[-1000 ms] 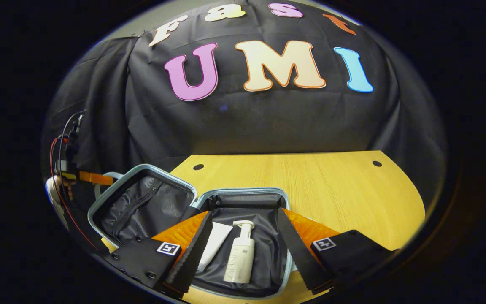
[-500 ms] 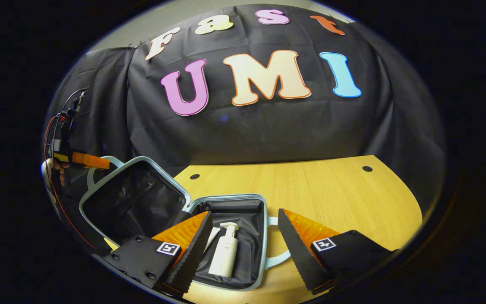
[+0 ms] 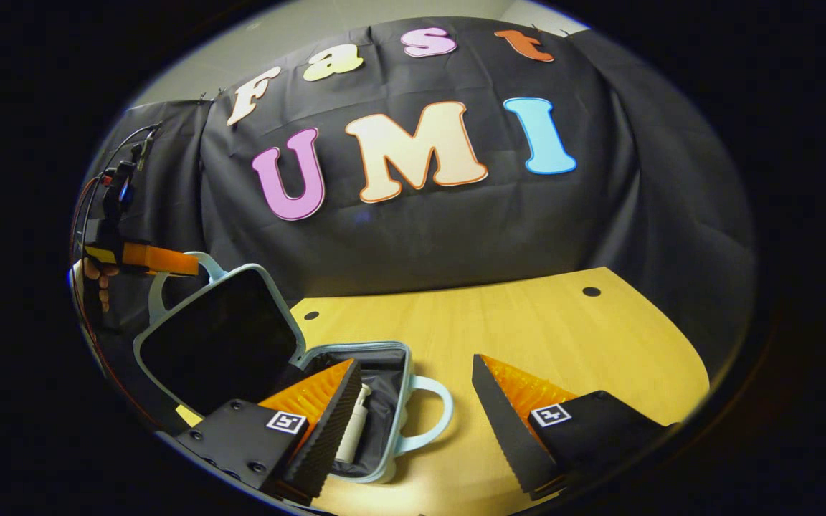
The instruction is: First open the suitcase, pack the skin care products into it, and then close the suitcase.
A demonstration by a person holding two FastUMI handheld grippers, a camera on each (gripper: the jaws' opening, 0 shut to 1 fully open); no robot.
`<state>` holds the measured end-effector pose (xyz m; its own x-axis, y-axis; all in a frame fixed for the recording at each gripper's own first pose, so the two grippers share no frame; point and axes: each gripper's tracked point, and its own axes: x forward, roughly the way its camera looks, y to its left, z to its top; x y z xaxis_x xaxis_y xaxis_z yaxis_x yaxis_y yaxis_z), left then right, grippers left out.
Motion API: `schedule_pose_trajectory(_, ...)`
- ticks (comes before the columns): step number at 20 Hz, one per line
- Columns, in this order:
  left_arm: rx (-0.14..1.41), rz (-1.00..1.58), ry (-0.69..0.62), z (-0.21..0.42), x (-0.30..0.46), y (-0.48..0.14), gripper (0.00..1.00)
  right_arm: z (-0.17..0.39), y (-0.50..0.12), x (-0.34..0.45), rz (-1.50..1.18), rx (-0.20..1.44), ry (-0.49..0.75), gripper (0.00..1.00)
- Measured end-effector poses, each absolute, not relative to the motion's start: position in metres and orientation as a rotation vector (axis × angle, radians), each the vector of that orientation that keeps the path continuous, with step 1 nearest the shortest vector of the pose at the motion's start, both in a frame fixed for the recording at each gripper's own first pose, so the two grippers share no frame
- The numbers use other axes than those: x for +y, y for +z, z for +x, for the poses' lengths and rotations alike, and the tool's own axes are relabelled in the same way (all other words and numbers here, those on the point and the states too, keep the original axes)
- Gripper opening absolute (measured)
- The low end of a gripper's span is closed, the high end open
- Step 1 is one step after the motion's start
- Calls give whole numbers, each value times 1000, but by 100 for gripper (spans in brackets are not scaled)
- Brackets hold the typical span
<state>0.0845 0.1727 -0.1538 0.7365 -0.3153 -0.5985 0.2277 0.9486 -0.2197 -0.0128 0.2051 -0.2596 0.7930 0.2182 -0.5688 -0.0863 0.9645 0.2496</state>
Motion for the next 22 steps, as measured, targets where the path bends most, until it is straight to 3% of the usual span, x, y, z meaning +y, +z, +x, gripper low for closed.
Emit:
schedule_pose_trajectory(9,709,-188,-484,69,11,-163,1,-25,-257,113,192,634,80,97)
schedule_pose_trajectory(22,886,-95,-526,30,-98,-273,1,-52,-270,8,161,673,-36,97)
